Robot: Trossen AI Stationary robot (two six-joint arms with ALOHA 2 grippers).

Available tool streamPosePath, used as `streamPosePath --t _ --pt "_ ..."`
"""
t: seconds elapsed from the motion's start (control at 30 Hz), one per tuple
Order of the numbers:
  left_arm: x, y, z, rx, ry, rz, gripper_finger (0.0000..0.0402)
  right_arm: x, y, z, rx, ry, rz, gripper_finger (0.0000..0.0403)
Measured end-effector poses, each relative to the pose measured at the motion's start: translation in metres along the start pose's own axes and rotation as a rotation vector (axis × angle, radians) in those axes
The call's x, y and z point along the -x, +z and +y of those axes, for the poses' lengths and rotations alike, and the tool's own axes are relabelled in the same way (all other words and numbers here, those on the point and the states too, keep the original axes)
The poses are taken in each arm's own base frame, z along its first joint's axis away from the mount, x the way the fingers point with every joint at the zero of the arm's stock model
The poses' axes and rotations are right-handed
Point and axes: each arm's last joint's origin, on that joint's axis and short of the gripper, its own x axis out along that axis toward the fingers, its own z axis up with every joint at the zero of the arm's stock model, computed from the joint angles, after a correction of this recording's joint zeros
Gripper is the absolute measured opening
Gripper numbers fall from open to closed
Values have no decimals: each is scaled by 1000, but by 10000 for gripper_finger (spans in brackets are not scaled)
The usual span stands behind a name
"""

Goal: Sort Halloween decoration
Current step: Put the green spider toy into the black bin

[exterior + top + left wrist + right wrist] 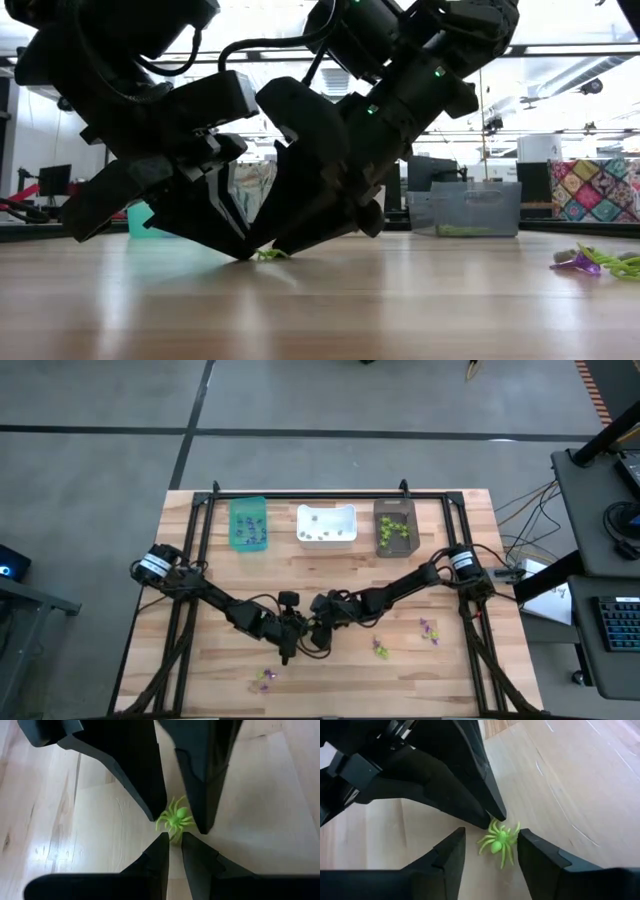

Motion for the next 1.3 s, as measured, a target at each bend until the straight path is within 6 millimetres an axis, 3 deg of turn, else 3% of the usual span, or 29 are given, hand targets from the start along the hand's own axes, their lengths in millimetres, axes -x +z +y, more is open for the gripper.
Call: streamPosePath --t 0.5,0.73,0.97,1.3 --pt "3 1 1 2 6 -5 39 -1 1 -3 4 -3 4 16" --pt "13 1 6 3 11 21 39 0 1 -3 29 -3 4 9" --pt "39 4 16 42 18 45 39 4 3 -1 57 -5 2 9" --pt "75 19 26 109 -16 -60 39 13 10 2 75 -5 -26 8"
